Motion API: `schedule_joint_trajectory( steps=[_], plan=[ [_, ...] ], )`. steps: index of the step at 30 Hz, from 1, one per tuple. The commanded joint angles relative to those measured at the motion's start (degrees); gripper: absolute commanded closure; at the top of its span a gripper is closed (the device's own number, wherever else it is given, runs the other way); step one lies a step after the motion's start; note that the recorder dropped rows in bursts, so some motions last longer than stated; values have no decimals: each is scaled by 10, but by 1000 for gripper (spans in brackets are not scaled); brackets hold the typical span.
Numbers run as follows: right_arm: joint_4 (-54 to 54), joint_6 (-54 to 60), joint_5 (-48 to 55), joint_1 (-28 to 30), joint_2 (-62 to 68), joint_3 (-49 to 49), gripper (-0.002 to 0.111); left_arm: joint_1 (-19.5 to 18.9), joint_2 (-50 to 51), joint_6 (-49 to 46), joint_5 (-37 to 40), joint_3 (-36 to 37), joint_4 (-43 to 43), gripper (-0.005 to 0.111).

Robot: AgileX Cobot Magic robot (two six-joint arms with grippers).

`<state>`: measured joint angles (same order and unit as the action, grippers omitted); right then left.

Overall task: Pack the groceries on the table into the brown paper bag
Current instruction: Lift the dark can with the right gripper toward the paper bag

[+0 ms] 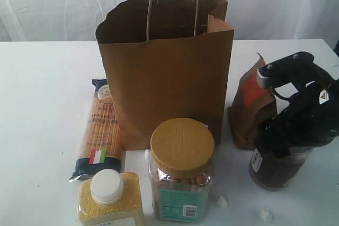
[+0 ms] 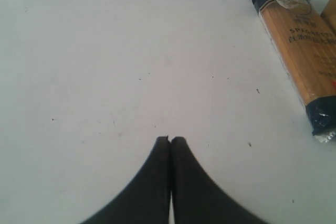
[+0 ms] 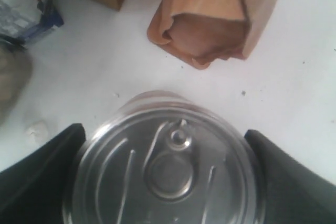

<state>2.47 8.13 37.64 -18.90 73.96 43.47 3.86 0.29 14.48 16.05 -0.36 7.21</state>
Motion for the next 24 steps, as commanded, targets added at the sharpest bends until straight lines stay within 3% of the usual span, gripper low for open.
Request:
schedule_joint_trajectory(
  steps=[1,8,12,17,24],
  plan=[
    [-1,-9,-6,-2,-47,8,43,3,-3,1,0,4,1,107],
    [1,6,-6,-2,-208,10,45,3,-3,1,0,4,1,107],
    [33,-32,15,-2,-273,103,45,3,-3,1,0,4,1,107],
    [99,-33,86,-2,-183,290,45,3,-3,1,0,4,1,107],
    [181,-27,-16,-2,-22,459,45,3,-3,1,0,4,1,107]
  ],
)
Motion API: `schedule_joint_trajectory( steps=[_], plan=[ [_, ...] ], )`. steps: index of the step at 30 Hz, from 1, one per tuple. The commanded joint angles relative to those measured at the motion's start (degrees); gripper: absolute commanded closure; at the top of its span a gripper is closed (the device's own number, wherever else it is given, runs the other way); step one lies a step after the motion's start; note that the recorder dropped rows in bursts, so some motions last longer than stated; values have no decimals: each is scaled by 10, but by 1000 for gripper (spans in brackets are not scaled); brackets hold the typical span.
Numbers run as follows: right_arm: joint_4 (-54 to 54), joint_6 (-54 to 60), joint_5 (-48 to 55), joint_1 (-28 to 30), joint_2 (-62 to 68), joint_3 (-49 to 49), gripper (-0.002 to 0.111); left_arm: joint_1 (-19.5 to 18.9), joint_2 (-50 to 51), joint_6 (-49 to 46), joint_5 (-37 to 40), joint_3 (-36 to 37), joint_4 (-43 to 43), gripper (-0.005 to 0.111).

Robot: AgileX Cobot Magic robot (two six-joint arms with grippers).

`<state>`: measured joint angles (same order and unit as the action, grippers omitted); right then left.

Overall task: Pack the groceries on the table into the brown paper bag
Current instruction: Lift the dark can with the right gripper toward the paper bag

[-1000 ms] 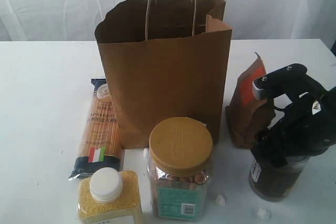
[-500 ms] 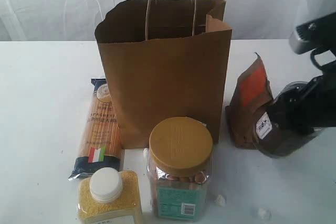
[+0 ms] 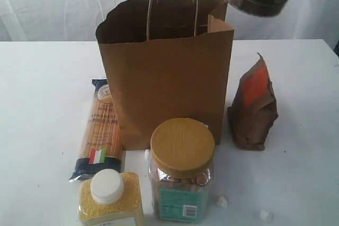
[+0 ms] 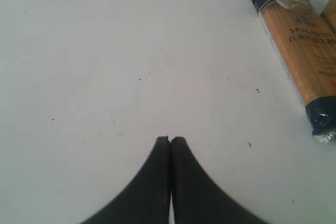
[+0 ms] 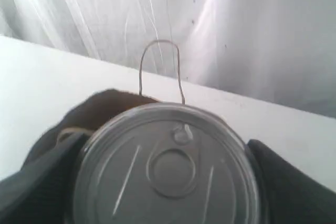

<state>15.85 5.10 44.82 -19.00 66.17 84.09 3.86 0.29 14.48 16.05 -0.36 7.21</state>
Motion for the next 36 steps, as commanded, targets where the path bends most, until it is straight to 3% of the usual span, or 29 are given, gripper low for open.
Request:
schedule_joint_trajectory(
  steps=[1,6,9,18,36],
  plan=[
    [59,11,-106,-1,67,59,45,3,-3,1,0,4,1,107],
    [164,84,-178,-6,132,75,45,3,-3,1,0,4,1,107],
    [174,118,-190,-18,159,75,45,3,-3,1,0,4,1,107],
    [176,160,-231,-56,217,75,45,3,-3,1,0,4,1,107],
    [82,160,-159,-56,252,75,45,3,-3,1,0,4,1,107]
  ],
)
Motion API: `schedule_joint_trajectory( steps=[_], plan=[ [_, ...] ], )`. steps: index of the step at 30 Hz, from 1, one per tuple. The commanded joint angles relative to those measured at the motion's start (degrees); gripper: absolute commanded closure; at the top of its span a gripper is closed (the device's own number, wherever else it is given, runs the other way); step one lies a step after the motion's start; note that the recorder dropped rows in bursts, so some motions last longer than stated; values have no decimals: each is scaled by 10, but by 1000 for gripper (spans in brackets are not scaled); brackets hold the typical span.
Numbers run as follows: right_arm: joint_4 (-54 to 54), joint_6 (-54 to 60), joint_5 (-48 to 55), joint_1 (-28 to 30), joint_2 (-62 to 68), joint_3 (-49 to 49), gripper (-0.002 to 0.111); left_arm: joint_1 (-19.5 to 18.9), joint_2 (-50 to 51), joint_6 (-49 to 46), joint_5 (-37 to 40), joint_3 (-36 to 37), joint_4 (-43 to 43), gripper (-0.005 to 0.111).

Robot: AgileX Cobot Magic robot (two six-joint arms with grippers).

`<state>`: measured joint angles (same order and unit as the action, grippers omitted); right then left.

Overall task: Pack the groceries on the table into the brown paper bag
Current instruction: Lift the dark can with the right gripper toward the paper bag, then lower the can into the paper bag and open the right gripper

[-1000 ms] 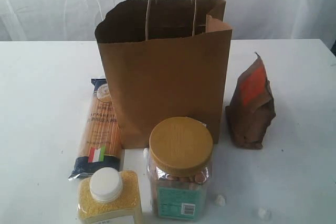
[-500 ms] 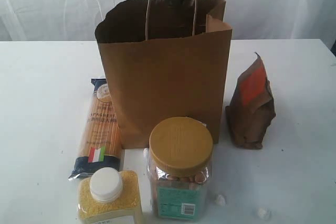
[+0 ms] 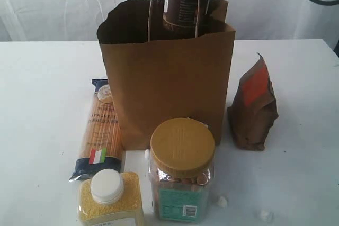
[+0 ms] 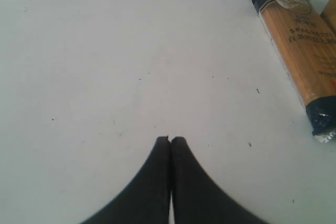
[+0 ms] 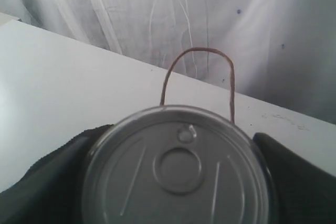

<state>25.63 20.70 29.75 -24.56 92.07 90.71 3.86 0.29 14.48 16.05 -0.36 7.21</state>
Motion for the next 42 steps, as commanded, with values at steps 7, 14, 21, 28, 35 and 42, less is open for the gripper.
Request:
schedule_joint_trajectory(
  steps=[7,14,21,28,35,42],
  plan=[
    [-51,3,7,-1,-5,-1,45,3,-3,1,0,4,1,107],
    [-51,3,19,-1,-5,-1,45,3,-3,1,0,4,1,107],
    [-51,-3,62,-1,21,-1,44,3,-3,1,0,4,1,107],
    [-49,-4,48,-1,36,-1,44,3,-3,1,0,4,1,107],
    [-50,-4,48,-1,36,-1,34,3,-3,1,0,4,1,107],
    [-52,-5,54,-1,42,-1,34,3,-3,1,0,4,1,107]
  ],
)
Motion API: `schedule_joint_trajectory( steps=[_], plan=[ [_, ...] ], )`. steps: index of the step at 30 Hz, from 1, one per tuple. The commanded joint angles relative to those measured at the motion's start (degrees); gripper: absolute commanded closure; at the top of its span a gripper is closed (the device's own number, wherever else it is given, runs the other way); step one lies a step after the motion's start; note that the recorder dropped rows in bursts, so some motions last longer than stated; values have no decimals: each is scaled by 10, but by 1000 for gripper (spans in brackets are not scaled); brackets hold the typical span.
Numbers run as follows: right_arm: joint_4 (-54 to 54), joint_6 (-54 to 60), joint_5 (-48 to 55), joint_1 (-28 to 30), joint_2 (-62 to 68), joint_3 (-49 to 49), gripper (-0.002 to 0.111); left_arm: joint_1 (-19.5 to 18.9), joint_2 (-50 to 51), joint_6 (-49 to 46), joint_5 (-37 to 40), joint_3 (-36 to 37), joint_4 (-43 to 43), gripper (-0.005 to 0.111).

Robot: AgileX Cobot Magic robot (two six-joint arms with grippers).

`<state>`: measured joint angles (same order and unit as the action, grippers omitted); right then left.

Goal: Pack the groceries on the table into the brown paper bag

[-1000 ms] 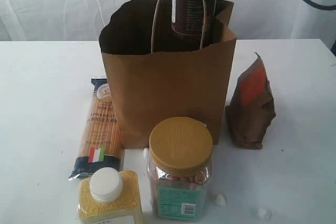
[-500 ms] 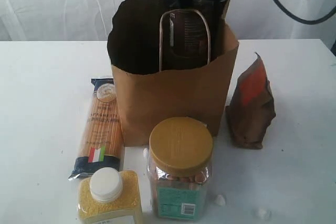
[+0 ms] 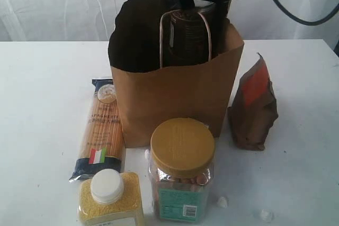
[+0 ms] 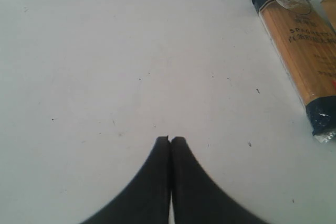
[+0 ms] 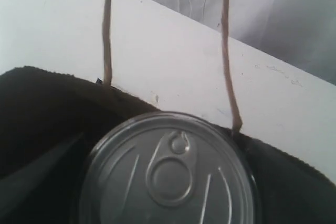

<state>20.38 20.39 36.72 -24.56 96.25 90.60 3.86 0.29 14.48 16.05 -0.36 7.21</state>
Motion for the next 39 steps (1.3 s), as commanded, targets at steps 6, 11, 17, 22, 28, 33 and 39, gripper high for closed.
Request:
schedule_joint_trajectory(
  steps=[6,11,17,22,28,33,39],
  plan=[
    [1,-10,-25,-1,3,0,34,3,-3,1,0,4,1,107],
    [-30,-9,-25,-1,11,0,34,3,-3,1,0,4,1,107],
    [-35,-10,-35,-1,23,0,34,3,-3,1,0,4,1,107],
    [-35,-27,-76,-1,24,0,33,3,-3,1,0,4,1,107],
    [-35,-48,-71,-1,24,0,29,3,-3,1,0,4,1,107],
    [-35,-48,-71,-1,24,0,29,3,-3,1,0,4,1,107],
    [-33,-48,-76,-1,23,2,29,3,-3,1,0,4,1,107]
  ],
)
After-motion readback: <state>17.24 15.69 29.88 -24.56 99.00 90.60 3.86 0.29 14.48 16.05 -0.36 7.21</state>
